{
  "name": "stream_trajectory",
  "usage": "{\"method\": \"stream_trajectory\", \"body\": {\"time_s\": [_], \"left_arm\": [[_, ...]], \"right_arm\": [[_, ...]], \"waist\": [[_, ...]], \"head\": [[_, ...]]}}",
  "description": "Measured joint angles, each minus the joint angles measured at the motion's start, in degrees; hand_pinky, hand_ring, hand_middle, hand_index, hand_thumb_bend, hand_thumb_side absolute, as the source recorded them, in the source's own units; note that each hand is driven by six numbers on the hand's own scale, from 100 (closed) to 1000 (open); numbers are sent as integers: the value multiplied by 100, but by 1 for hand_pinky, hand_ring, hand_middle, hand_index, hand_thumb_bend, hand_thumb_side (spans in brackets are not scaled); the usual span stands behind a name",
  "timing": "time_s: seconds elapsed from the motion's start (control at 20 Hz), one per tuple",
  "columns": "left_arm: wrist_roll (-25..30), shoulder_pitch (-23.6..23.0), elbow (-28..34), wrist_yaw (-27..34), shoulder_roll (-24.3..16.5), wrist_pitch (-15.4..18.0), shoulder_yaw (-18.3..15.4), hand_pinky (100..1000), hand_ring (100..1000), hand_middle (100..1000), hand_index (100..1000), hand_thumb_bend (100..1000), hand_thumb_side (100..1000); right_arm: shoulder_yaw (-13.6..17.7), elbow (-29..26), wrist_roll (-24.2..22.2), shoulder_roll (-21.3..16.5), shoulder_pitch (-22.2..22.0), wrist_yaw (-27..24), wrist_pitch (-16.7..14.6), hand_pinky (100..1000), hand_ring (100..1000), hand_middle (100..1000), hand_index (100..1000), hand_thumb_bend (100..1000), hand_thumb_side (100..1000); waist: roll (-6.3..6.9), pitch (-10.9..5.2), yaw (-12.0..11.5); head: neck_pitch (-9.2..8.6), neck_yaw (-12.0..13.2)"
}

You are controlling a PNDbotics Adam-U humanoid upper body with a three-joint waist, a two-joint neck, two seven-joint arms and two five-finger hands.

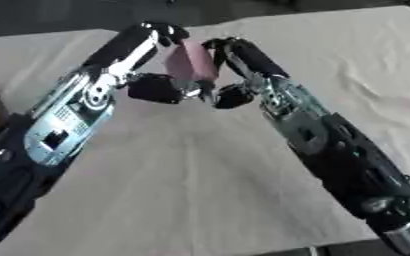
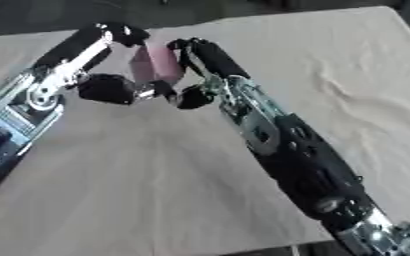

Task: Pick up the objects with one hand, pass them to the other hand, and then place them into the box on the other side of the table.

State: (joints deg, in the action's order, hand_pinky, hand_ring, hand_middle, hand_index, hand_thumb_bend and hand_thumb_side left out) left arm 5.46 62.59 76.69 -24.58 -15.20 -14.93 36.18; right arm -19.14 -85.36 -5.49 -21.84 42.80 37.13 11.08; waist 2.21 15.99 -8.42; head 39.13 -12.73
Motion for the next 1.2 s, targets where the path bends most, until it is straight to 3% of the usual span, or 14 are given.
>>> {"method": "stream_trajectory", "body": {"time_s": [0.15,0.35,1.2], "left_arm": [[-151,0,58,-231,0,22,-6,1000,858,770,888,782,517],[-254,-8,47,-389,0,24,-6,1000,853,766,884,747,526],[-391,-110,-655,-595,213,140,-160,982,830,733,844,528,502]], "right_arm": [[0,0,0,0,0,-2,0,740,674,442,569,324,100],[0,0,-1,0,0,-2,0,738,673,440,568,323,100],[0,-58,119,42,-1,-208,-135,727,664,431,560,304,100]], "waist": [[0,0,-4],[-2,7,-4],[13,50,48]], "head": [[0,-1],[0,0],[-6,52]]}}
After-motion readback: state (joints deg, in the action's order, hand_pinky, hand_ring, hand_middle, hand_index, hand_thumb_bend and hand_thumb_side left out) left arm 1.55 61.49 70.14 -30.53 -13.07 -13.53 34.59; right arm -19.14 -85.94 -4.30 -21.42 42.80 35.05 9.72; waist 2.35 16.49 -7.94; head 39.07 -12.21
